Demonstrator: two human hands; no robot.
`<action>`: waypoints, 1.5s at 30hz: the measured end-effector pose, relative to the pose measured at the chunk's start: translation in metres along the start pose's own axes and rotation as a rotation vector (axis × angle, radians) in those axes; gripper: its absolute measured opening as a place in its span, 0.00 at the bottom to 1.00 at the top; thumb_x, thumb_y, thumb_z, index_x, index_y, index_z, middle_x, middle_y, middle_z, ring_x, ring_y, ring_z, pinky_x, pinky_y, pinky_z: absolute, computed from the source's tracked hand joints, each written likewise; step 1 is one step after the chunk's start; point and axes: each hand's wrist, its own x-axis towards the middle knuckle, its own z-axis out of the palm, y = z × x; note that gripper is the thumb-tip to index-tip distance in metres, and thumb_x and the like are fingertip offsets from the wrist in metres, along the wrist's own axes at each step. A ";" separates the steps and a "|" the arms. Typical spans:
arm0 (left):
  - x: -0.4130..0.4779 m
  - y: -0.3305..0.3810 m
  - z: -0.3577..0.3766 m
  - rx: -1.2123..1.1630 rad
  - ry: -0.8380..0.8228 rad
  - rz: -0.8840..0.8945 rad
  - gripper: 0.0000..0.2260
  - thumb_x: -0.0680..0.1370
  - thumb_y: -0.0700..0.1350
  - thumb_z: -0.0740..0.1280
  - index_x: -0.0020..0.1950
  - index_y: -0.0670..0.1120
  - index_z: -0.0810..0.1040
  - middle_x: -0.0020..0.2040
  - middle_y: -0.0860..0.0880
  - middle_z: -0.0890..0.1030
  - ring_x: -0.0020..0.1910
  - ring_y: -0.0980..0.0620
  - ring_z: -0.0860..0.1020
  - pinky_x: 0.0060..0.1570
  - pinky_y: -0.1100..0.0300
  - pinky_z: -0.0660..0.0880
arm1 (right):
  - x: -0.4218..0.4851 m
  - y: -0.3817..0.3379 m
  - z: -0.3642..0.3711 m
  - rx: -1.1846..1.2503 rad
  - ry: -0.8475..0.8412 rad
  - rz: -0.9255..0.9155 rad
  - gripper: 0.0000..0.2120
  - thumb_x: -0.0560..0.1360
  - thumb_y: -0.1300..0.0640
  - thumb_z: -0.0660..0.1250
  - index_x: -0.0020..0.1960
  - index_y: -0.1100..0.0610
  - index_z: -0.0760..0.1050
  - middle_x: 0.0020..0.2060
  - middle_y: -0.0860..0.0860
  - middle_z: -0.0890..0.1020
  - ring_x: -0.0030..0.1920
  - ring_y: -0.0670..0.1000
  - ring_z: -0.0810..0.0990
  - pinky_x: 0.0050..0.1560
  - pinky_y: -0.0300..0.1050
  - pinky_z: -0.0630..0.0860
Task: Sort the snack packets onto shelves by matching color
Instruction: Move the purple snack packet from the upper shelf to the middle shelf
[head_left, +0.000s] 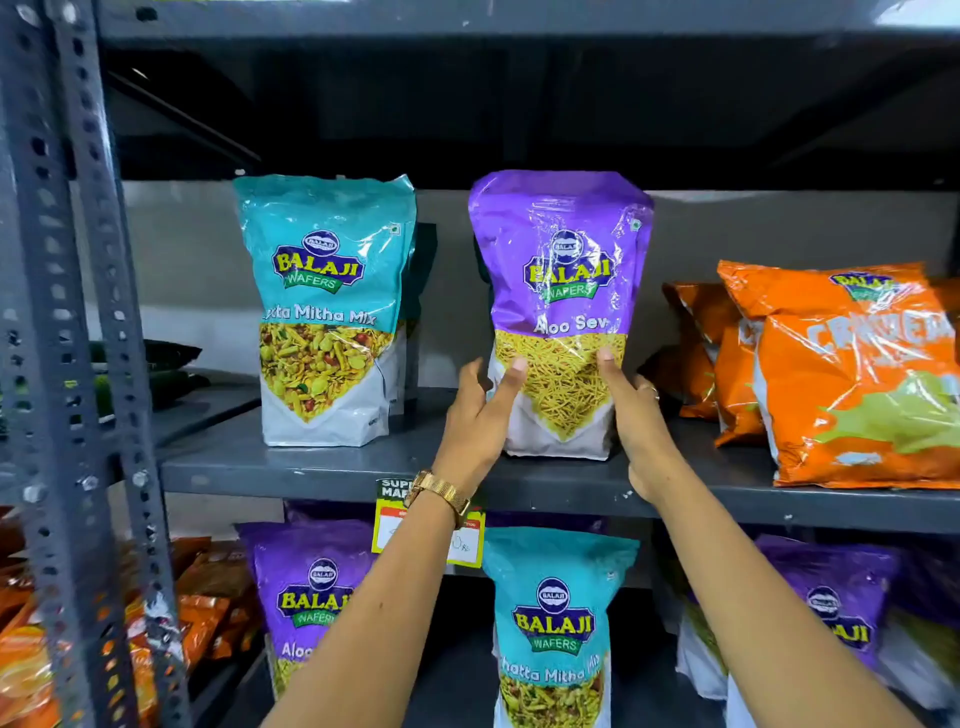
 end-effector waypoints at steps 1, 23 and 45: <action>0.002 -0.001 -0.001 -0.050 -0.021 -0.018 0.32 0.73 0.66 0.67 0.70 0.49 0.71 0.67 0.50 0.79 0.65 0.53 0.77 0.59 0.62 0.72 | 0.004 0.003 -0.002 0.007 -0.016 0.007 0.60 0.51 0.19 0.68 0.72 0.56 0.67 0.67 0.58 0.78 0.67 0.60 0.77 0.72 0.62 0.69; -0.036 0.027 -0.013 0.001 -0.126 0.011 0.28 0.58 0.59 0.82 0.54 0.48 0.85 0.54 0.46 0.87 0.55 0.46 0.85 0.61 0.40 0.79 | -0.076 -0.017 -0.023 -0.076 0.016 -0.227 0.29 0.63 0.30 0.71 0.52 0.52 0.81 0.53 0.51 0.86 0.56 0.51 0.84 0.62 0.52 0.78; -0.204 -0.116 0.076 0.062 -0.485 -0.096 0.23 0.61 0.50 0.81 0.53 0.61 0.80 0.49 0.53 0.87 0.47 0.56 0.81 0.54 0.46 0.80 | -0.239 0.139 -0.170 -0.063 0.121 -0.044 0.38 0.57 0.39 0.79 0.61 0.53 0.72 0.49 0.39 0.87 0.51 0.38 0.83 0.50 0.31 0.77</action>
